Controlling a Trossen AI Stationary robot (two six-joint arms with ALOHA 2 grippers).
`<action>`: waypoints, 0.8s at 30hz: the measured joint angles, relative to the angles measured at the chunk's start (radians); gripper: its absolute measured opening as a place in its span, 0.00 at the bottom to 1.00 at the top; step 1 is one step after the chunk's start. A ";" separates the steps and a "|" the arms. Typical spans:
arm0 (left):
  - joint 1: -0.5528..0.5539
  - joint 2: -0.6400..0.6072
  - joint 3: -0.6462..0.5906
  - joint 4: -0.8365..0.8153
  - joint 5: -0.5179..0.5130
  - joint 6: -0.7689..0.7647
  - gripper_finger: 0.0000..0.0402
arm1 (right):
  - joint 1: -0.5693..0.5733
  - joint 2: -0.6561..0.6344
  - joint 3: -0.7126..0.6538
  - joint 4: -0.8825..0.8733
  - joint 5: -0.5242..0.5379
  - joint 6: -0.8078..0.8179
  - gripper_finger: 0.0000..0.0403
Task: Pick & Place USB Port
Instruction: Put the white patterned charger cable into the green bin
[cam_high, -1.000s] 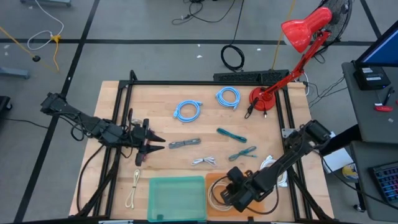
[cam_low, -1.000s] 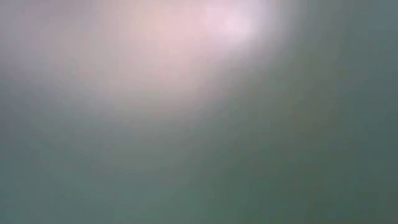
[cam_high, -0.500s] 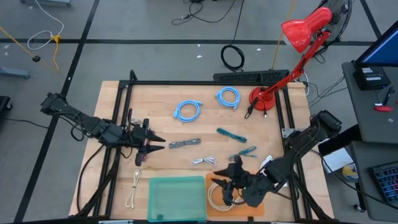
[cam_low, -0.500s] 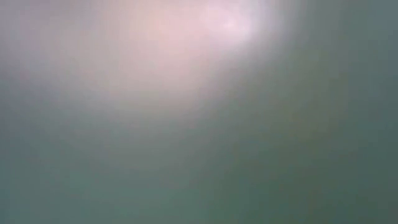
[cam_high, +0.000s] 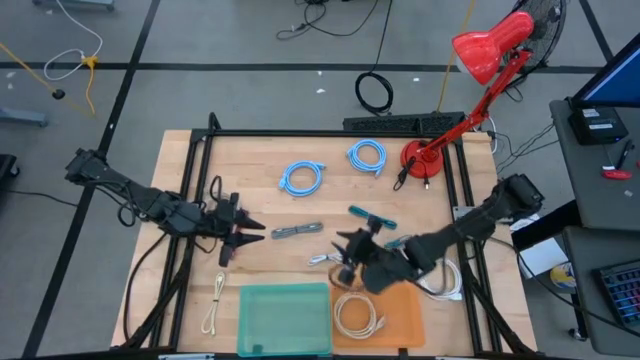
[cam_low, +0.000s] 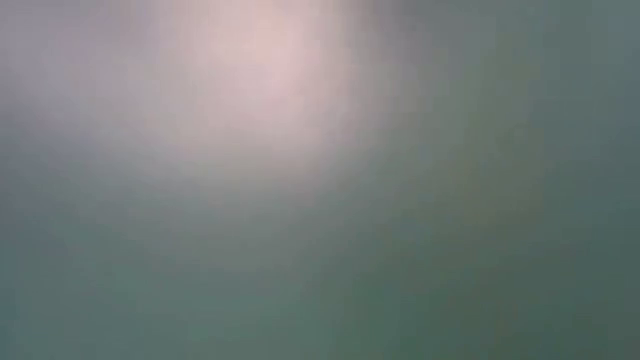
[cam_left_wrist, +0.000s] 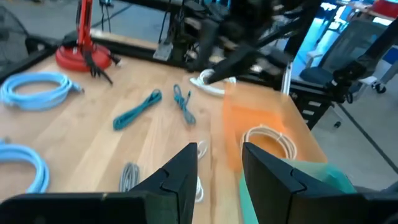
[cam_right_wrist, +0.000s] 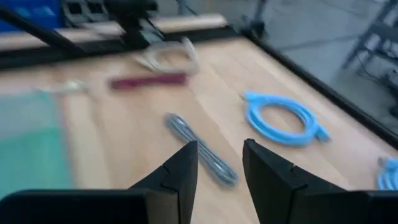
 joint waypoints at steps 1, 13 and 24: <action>-0.002 0.006 0.000 -0.007 0.000 -0.017 0.32 | -0.024 0.000 -0.025 0.020 -0.022 -0.005 0.30; -0.045 0.143 0.000 0.060 -0.044 -0.105 0.32 | -0.371 0.040 -0.209 0.423 -0.647 -0.334 0.30; -0.085 0.150 -0.001 0.045 -0.058 -0.145 0.32 | -0.413 0.299 0.077 0.324 -0.806 -0.642 0.41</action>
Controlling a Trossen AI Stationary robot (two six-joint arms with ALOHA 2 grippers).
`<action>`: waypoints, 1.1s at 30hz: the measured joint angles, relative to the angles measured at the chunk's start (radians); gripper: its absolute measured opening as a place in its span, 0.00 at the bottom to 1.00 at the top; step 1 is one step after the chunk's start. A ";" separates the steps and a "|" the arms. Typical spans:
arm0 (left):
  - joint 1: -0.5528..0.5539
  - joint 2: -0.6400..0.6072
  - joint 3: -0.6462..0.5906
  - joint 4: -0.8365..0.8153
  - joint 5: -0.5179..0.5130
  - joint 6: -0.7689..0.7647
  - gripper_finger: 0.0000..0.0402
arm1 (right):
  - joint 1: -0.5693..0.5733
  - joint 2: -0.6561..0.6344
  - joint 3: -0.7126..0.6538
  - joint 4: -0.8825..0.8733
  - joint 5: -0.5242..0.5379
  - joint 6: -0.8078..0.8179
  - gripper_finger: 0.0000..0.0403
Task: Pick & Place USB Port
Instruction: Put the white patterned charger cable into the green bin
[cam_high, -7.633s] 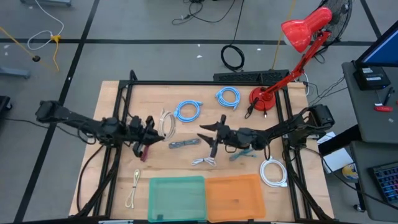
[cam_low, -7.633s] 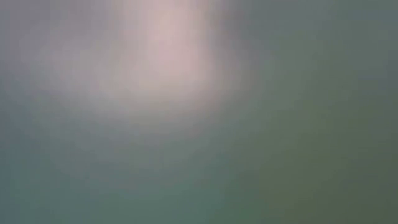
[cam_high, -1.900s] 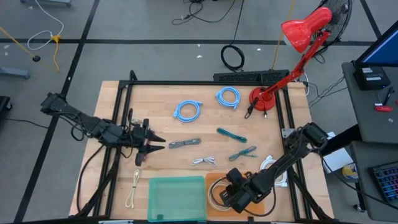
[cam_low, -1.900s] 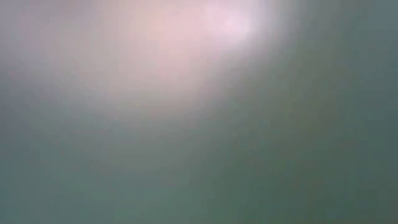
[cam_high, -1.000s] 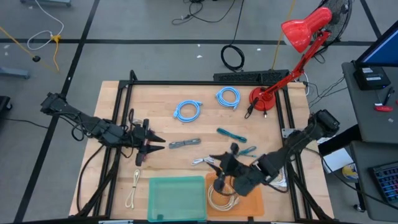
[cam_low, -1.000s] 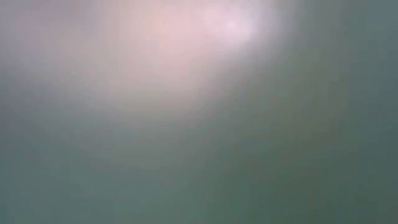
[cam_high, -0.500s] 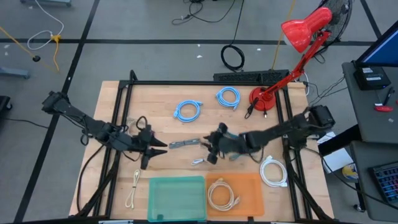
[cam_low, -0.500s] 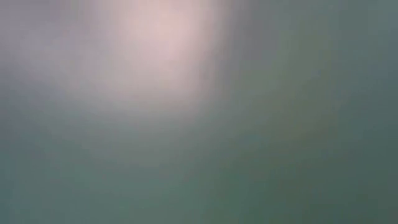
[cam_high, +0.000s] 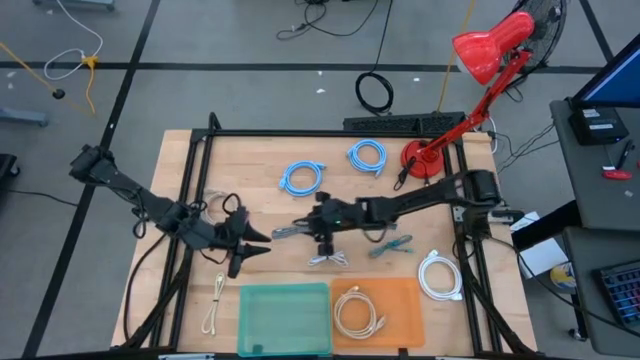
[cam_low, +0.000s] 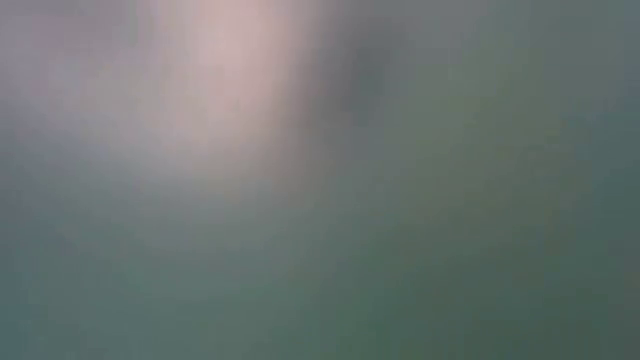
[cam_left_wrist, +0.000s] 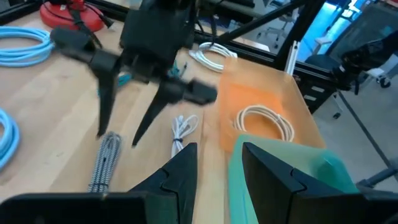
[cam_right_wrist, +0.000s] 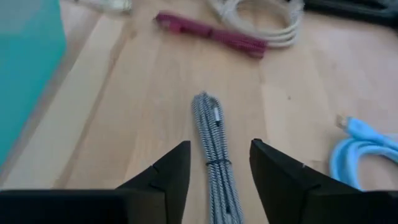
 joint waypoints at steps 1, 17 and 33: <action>-0.008 0.000 0.000 0.000 -0.006 -0.003 0.32 | 0.000 0.033 0.037 -0.031 0.007 -0.012 0.43; -0.082 0.000 0.000 0.006 -0.047 0.006 0.32 | -0.041 0.178 0.179 -0.254 0.104 0.054 0.49; -0.082 0.000 0.000 0.009 -0.073 0.013 0.32 | -0.031 0.178 0.179 -0.298 0.049 0.102 0.46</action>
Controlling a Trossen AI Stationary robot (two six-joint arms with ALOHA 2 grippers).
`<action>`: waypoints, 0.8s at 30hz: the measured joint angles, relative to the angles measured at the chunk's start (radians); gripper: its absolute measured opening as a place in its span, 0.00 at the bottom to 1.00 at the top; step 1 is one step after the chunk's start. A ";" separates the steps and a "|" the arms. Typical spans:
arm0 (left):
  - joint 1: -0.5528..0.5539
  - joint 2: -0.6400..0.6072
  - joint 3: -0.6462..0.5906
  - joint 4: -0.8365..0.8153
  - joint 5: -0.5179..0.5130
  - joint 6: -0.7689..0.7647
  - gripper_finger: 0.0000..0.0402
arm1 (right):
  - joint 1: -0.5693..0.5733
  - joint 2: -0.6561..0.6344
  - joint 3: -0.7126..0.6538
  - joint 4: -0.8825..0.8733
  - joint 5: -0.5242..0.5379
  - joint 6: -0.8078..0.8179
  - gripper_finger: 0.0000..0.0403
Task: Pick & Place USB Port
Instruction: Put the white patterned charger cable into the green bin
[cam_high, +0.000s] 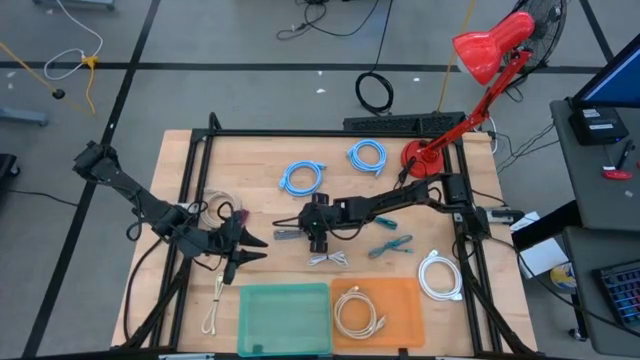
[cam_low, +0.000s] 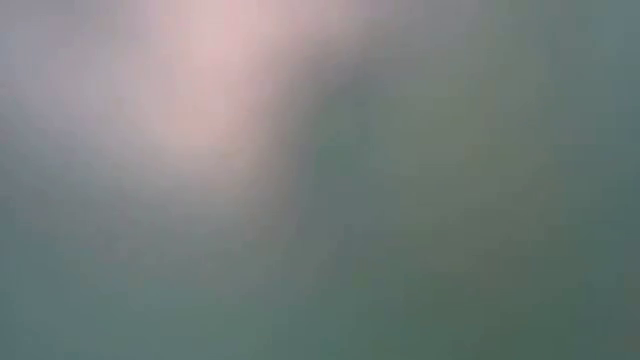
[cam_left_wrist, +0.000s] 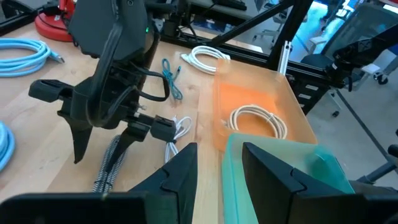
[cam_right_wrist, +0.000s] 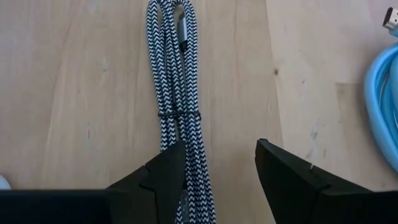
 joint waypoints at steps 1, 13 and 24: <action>0.000 0.000 0.000 0.000 0.000 0.000 0.32 | 0.000 0.000 0.000 0.000 0.000 0.008 0.46; 0.000 0.000 0.000 0.000 0.000 0.000 0.32 | 0.044 -0.025 -0.003 0.025 -0.100 0.072 0.47; 0.000 0.000 0.000 0.001 0.000 0.000 0.32 | 0.045 0.012 -0.014 0.015 0.054 0.058 0.47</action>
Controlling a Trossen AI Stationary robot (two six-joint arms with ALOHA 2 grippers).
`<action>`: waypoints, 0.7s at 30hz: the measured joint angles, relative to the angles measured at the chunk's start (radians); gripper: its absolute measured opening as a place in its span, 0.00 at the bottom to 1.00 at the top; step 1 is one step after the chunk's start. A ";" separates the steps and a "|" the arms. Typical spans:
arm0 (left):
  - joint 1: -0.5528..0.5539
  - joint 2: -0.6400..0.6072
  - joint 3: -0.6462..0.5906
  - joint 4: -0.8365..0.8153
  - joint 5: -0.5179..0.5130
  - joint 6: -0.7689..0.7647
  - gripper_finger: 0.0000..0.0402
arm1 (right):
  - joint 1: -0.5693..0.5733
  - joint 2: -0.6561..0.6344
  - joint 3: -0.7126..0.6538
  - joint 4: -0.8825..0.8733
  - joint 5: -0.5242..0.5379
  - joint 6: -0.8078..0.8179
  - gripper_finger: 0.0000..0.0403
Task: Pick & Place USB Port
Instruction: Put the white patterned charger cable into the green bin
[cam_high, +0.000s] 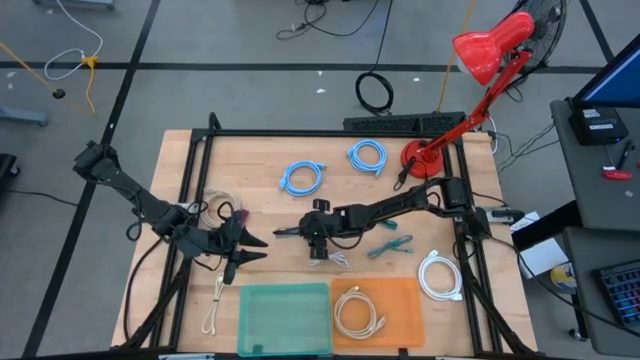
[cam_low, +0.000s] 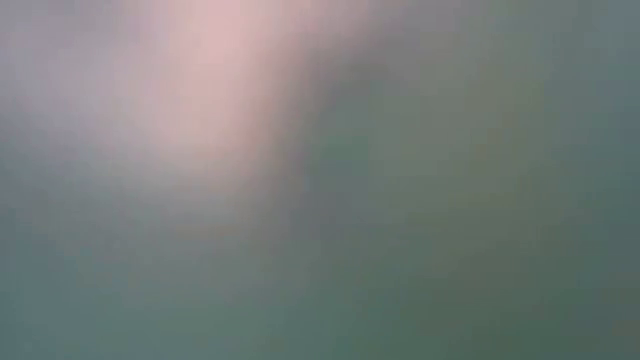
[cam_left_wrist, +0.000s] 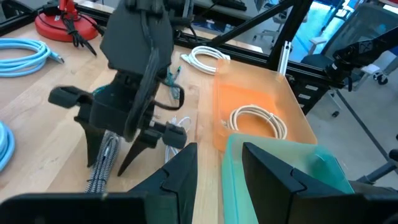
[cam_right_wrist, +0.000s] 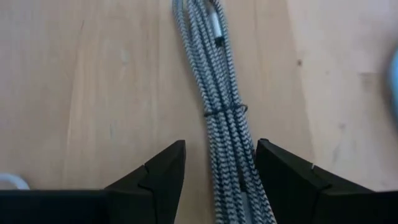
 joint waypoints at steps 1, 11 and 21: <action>0.000 0.000 0.000 0.000 0.000 0.000 0.32 | -0.001 -0.001 0.001 0.000 0.001 0.007 0.47; 0.000 0.000 0.000 0.005 0.000 0.008 0.32 | -0.006 0.013 0.001 0.001 0.000 0.041 0.33; 0.000 0.000 0.000 0.015 0.000 0.018 0.32 | -0.006 0.014 0.001 0.012 0.005 0.097 0.03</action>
